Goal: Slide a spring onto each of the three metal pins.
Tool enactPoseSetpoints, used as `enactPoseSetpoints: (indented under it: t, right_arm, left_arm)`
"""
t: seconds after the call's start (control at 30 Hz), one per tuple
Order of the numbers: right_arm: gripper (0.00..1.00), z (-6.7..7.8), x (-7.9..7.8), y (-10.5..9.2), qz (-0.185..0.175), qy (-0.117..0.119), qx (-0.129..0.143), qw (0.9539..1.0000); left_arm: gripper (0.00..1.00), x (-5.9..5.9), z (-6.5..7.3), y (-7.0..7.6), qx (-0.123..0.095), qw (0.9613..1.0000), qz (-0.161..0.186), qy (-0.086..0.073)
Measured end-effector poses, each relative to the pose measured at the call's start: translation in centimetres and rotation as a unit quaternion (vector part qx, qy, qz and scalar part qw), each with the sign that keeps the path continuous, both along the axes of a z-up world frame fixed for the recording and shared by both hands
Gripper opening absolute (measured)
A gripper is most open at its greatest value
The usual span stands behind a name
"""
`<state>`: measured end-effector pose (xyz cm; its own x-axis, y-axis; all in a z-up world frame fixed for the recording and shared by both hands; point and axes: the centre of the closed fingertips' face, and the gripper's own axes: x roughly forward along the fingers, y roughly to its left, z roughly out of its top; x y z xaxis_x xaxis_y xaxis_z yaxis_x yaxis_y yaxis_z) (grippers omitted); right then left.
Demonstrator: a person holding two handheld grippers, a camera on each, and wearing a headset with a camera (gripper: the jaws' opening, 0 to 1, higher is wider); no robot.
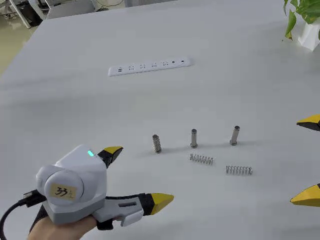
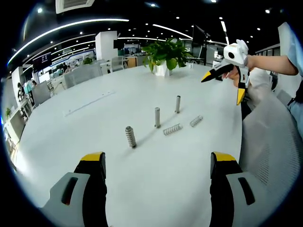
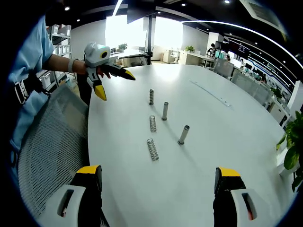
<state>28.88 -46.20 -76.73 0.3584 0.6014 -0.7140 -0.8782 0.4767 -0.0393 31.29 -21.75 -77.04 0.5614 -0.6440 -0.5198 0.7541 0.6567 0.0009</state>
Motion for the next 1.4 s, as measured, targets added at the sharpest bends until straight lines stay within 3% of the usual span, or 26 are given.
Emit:
enactPoseSetpoints:
  t: [0.2, 0.33, 0.5, 0.53, 0.57, 0.67, 0.87, 1.0, 1.17, 1.27, 1.4]
  right_arm:
    - [0.99, -0.2, -0.2, -0.1, -0.008, 0.002, 0.006, 0.9999]
    - [0.99, -0.2, -0.3, 0.0, -0.009, 0.002, 0.008, 0.9999]
    - [0.99, -0.2, -0.6, 0.0, -0.015, 0.003, 0.014, 0.9998]
    - [0.99, -0.3, -0.6, -0.1, -0.016, 0.003, 0.013, 0.9998]
    - [0.98, -0.3, -0.7, -0.1, -0.017, 0.002, 0.013, 0.9998]
    - [0.98, -0.4, -1.0, 0.1, -0.024, 0.005, 0.023, 0.9994]
    - [0.98, -1.0, -1.5, 0.1, -0.031, 0.013, 0.027, 0.9991]
    - [0.98, -1.2, -1.6, 0.0, -0.038, 0.016, 0.032, 0.9987]
    - [0.98, -1.5, -1.8, -0.4, -0.042, 0.020, 0.035, 0.9983]
    - [0.98, -1.6, -1.8, -0.5, -0.042, 0.021, 0.035, 0.9983]
    - [0.98, -1.6, -1.8, -0.6, -0.047, 0.021, 0.040, 0.9979]
  left_arm:
    - [0.90, 0.2, 0.0, -0.8, 0.010, 0.9996, -0.026, 0.001]
    - [0.87, 0.4, 0.1, -1.9, 0.022, 0.9976, -0.066, -0.002]
    - [0.87, 1.2, -0.1, -3.8, 0.053, 0.9911, -0.122, -0.010]
    - [0.87, 1.5, -0.1, -4.1, 0.058, 0.9899, -0.128, -0.017]
    - [0.87, 1.8, -0.1, -4.4, 0.059, 0.9891, -0.133, -0.022]
    - [0.84, 2.4, -0.4, -5.7, 0.056, 0.9877, -0.145, -0.015]
    - [0.72, 2.5, -1.3, -7.8, 0.061, 0.9815, -0.181, -0.010]
    - [0.56, 2.7, -1.6, -9.1, 0.049, 0.9819, -0.183, -0.003]
    - [0.52, 3.0, -2.7, -10.4, 0.074, 0.9768, -0.200, -0.017]
    - [0.49, 3.3, -3.0, -10.8, 0.077, 0.9766, -0.200, -0.020]
    - [0.44, 3.5, -3.8, -11.0, 0.090, 0.9746, -0.205, -0.014]
